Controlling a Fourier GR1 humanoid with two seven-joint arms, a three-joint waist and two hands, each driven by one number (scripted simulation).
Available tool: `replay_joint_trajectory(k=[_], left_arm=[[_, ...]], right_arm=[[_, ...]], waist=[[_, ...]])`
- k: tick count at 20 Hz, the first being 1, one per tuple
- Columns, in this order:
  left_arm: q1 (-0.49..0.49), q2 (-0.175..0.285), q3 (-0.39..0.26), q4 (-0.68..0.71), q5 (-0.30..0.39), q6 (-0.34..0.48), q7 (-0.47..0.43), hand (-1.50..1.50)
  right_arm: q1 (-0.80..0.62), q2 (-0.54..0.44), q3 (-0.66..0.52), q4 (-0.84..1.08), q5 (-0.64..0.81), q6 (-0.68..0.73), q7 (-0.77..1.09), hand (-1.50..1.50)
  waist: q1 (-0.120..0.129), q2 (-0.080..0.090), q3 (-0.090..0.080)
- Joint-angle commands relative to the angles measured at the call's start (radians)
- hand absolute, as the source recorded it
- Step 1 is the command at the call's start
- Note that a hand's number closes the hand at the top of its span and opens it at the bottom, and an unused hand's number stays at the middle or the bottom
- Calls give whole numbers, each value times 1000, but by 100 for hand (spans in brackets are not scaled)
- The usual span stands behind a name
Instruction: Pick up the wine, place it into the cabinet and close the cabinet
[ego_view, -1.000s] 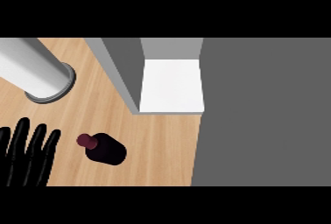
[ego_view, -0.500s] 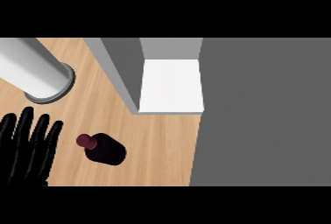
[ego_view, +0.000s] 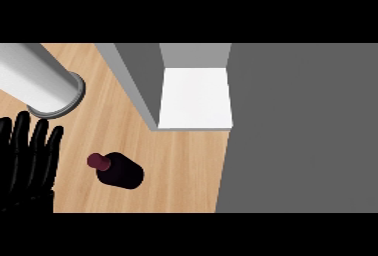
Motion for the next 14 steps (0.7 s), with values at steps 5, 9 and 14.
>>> replay_joint_trajectory(k=[5,9,14], left_arm=[[-21,-10,53,159,7,10,-108,-150],[64,6,82,164,79,-30,-156,-150],[168,17,134,265,177,-96,-340,-150]], right_arm=[[-111,-13,-8,-104,-46,-54,148,-150],[-21,-19,-56,-152,-73,-18,112,-150],[-119,-21,-36,-109,-65,-42,150,-150]], waist=[[0,1,-1],[1,1,0],[4,-1,-1]])
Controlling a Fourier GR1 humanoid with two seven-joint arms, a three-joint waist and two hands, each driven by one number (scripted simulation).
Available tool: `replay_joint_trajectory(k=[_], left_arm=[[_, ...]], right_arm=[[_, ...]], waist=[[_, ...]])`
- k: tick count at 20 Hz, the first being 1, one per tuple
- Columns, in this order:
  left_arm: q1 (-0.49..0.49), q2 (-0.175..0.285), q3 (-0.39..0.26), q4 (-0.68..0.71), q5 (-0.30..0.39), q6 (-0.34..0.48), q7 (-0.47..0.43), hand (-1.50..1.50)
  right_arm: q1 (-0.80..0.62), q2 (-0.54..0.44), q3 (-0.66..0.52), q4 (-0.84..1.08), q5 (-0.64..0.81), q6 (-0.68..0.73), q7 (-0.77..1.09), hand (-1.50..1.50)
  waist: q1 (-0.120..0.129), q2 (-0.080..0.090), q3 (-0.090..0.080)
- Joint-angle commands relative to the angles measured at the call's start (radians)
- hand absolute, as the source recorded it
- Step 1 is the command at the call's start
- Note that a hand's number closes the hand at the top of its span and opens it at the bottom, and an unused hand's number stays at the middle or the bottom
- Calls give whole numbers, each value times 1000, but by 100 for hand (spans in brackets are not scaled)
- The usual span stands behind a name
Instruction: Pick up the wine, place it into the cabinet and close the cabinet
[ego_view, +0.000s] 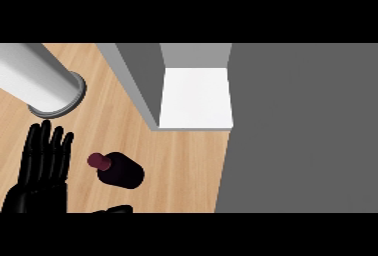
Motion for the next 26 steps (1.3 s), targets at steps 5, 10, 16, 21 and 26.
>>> replay_joint_trajectory(k=[5,10,16,21,26], left_arm=[[48,-17,29,159,61,-21,-153,-150],[44,-23,41,333,104,-42,-308,-150],[115,-23,-10,342,114,-30,-393,-150],[65,7,156,512,223,-152,-453,-150],[117,-23,70,562,208,-150,-562,-150]], right_arm=[[-39,-17,-44,-127,-101,-28,128,-150],[-81,-18,-44,-91,-105,-34,142,-150],[0,13,39,-128,-25,-39,109,-150],[-71,-27,-23,-153,-93,-47,188,-150],[-68,-43,-81,-123,-131,-31,154,-150]], waist=[[-2,-1,0],[-4,0,0],[0,0,0],[-8,-2,0],[-3,-1,1]])
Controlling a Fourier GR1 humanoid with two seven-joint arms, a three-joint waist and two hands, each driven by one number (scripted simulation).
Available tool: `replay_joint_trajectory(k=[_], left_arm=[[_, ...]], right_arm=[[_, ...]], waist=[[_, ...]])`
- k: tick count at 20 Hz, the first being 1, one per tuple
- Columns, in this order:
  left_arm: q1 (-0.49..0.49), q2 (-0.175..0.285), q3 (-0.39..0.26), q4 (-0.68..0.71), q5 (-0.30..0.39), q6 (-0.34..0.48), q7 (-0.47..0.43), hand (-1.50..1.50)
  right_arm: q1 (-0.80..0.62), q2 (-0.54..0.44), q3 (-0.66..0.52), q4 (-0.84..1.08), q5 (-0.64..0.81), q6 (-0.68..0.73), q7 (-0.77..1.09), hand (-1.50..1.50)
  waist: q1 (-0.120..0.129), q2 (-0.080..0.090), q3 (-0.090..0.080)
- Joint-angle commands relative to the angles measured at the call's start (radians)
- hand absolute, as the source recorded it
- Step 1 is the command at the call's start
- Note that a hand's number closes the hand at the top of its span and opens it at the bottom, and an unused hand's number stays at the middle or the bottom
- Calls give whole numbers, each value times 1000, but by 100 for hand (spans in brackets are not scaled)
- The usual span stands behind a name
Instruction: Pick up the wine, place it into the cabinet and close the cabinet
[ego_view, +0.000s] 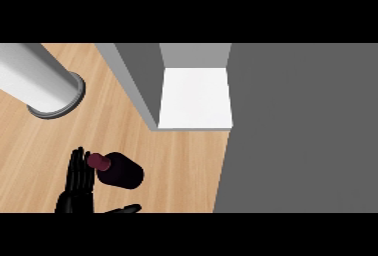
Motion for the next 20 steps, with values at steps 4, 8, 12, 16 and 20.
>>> replay_joint_trajectory(k=[4,8,12,16,20], left_arm=[[-82,-1,70,261,61,-67,-135,-150],[-152,16,120,366,97,-103,-154,-150],[-166,-2,117,410,124,-150,-184,-150],[-198,-7,147,543,146,-199,-277,-150],[-284,35,211,692,171,-270,-333,-150]], right_arm=[[-47,-3,21,-82,-30,-40,106,-150],[-38,-14,-25,-89,-76,-28,110,-150],[-71,-14,4,-105,-41,-56,149,-150],[-115,-5,23,-61,-25,-75,142,-150],[33,19,45,-115,-18,-39,63,-150]], waist=[[0,1,-1],[-2,1,0],[-3,0,0],[-2,0,-1],[-5,3,0]])
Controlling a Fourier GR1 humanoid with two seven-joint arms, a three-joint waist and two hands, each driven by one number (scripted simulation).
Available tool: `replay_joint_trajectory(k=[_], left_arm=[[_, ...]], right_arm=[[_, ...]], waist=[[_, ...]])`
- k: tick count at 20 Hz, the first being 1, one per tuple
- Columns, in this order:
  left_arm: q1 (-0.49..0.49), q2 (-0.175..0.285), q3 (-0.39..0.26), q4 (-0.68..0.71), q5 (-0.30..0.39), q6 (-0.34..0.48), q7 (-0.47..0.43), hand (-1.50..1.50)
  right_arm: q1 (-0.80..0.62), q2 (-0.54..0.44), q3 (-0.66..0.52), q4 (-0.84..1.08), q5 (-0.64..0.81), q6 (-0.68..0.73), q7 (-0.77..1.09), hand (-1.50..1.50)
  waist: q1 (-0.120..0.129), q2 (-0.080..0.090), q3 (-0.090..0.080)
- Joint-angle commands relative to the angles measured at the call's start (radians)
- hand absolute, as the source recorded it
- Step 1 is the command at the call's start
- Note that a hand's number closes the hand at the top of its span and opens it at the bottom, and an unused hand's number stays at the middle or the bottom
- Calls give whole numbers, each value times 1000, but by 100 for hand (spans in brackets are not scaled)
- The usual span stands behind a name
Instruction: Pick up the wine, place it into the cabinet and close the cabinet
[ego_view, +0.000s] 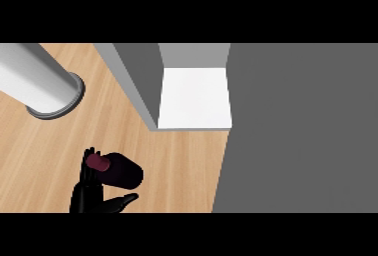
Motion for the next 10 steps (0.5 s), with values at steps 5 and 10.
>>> replay_joint_trajectory(k=[5,10], left_arm=[[-99,2,20,175,-26,-38,-96,-150],[-182,2,74,207,47,-75,-61,150]], right_arm=[[49,-25,-93,-101,-152,19,67,-150],[-17,-33,-45,-103,-90,-32,143,-150]], waist=[[0,1,1],[-2,-2,0]])
